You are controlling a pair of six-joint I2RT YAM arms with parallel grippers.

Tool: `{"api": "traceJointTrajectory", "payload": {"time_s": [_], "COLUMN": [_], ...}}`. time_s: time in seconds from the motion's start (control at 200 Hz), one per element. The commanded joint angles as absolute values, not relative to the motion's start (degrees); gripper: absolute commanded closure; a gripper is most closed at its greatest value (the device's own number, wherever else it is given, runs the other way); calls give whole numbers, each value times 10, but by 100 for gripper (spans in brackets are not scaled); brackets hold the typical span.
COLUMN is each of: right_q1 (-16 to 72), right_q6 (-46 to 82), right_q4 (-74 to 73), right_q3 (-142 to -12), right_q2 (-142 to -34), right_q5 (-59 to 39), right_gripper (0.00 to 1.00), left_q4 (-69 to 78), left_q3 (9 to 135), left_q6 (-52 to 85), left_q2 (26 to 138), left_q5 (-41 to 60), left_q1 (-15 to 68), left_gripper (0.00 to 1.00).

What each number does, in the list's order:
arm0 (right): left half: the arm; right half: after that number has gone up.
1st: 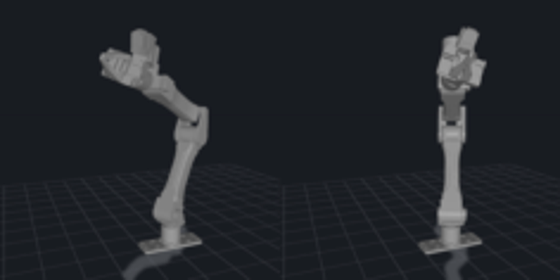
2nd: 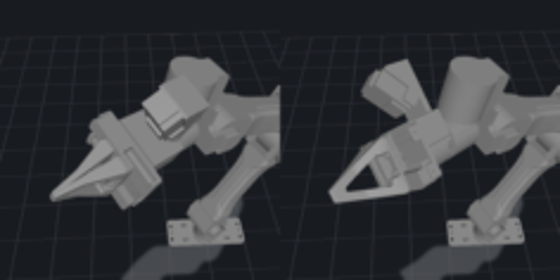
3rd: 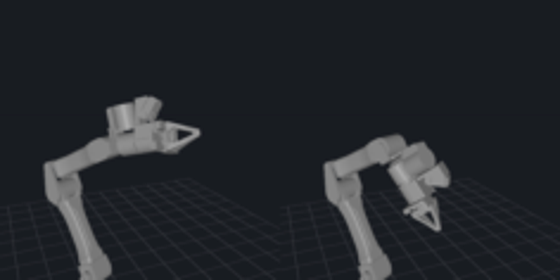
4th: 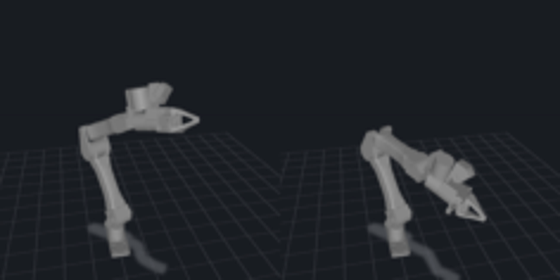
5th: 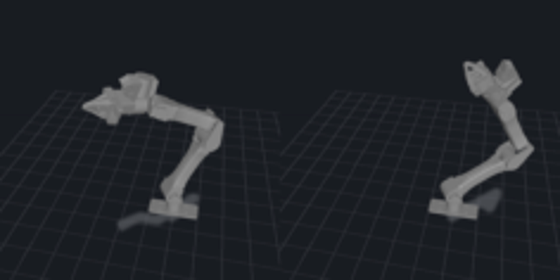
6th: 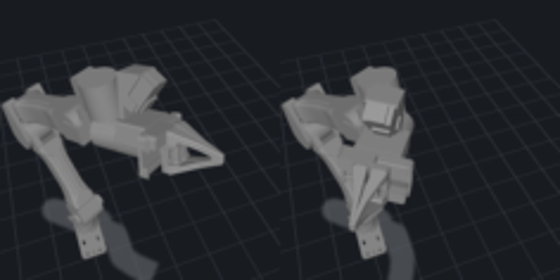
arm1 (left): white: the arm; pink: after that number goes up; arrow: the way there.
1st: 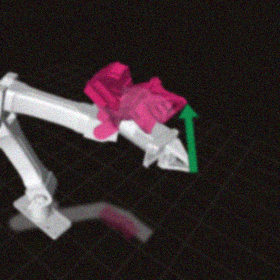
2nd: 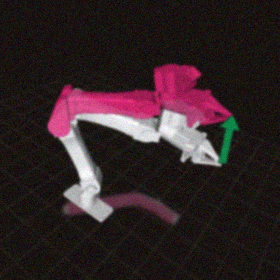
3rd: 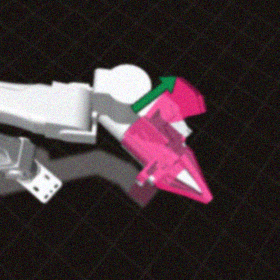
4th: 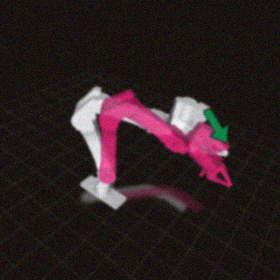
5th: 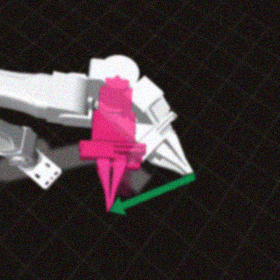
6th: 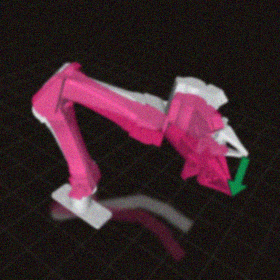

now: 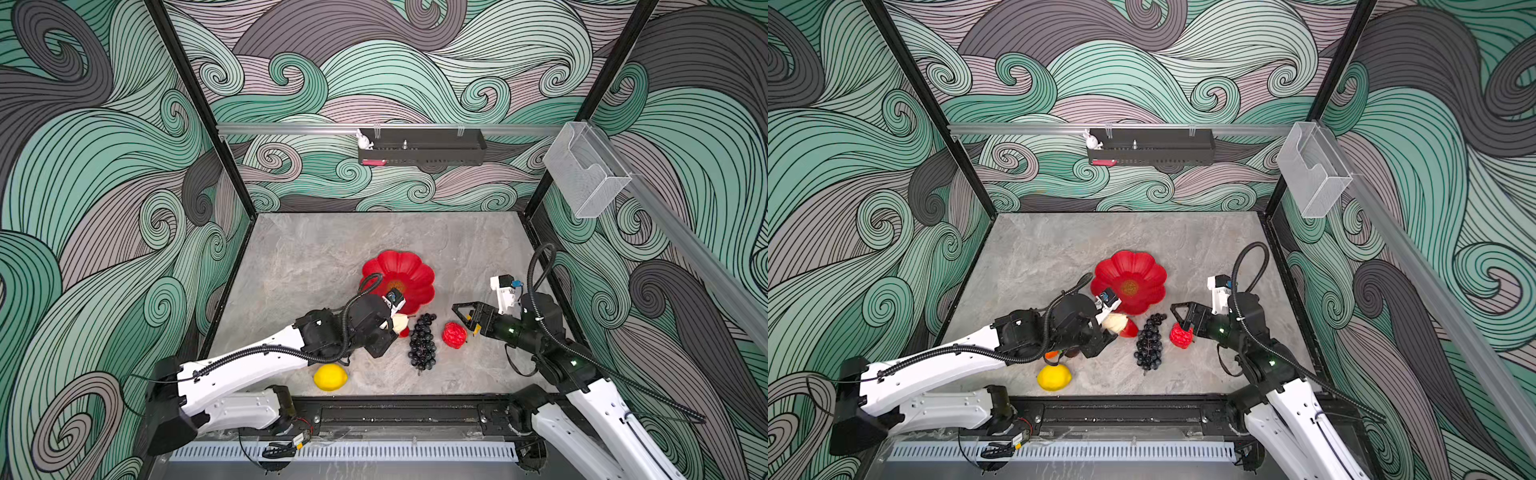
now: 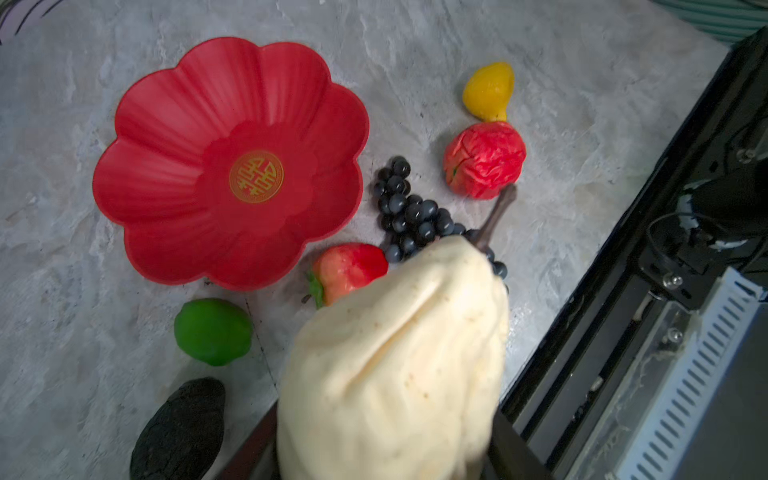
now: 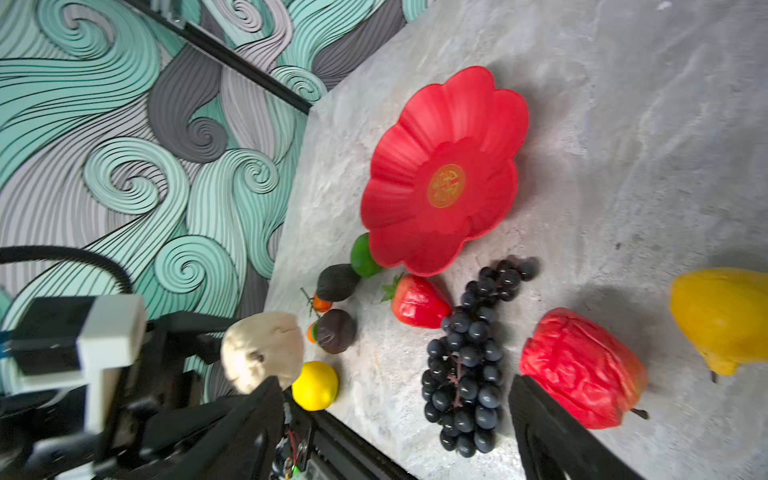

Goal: Place and organize the fake fruits in the fruit bowl

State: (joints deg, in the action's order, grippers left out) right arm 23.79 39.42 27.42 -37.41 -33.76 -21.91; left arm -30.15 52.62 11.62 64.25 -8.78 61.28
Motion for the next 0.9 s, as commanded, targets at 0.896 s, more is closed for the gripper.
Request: {"api": "traceJointTrajectory", "payload": {"time_s": [0.896], "right_q1": [494], "right_q6": [403], "right_q4": [228], "right_q3": [-424], "right_q2": [-444], "right_q5": [-104], "right_gripper": [24], "left_q4": [-24], "left_q3": [487], "left_q6": [62], "left_q2": [696], "left_q5": [99], "left_q1": [621], "left_gripper": [56]}}
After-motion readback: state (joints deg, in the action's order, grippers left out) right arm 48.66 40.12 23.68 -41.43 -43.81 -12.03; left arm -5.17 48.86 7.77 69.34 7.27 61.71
